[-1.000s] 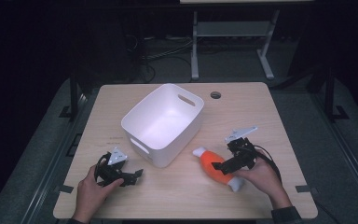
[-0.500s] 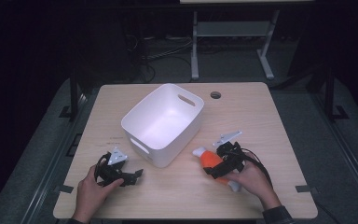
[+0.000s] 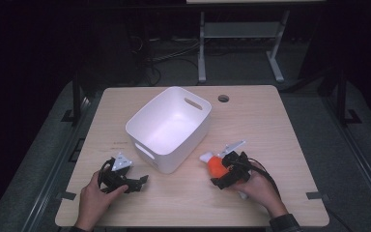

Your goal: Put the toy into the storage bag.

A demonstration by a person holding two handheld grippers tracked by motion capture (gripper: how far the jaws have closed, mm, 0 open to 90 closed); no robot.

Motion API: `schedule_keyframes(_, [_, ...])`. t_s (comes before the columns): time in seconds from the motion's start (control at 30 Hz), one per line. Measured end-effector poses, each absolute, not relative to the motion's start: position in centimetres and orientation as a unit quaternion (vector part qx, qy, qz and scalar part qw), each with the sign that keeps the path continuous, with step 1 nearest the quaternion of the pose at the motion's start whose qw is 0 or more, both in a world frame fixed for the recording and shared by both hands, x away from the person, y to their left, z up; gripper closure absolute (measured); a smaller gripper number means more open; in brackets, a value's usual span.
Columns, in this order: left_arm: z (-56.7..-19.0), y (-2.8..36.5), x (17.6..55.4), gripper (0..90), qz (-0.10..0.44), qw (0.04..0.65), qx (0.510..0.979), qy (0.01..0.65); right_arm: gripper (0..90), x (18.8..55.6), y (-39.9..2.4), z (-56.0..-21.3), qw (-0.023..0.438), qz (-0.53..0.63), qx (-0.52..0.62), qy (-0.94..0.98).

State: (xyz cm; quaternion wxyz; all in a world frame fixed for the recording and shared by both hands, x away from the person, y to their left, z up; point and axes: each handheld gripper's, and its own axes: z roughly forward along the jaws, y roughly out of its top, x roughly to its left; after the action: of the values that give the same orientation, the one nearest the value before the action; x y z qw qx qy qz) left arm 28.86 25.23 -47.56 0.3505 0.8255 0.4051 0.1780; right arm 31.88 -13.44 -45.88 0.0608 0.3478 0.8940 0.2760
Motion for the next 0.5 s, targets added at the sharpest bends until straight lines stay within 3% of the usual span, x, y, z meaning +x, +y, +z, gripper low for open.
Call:
schedule_keyframes(0.3, [-47.56, 25.23, 28.86, 12.5, 0.178, 0.35, 0.826, 0.405, 0.4, 31.77, -13.41, -46.15, 0.068, 0.265, 0.344, 0.898])
schedule_keyframes(0.5, [-47.56, 25.23, 28.86, 12.5, 0.178, 0.35, 0.825, 0.405, 5.9, 31.64, -13.56, -46.15, 0.065, 0.265, 0.341, 0.9])
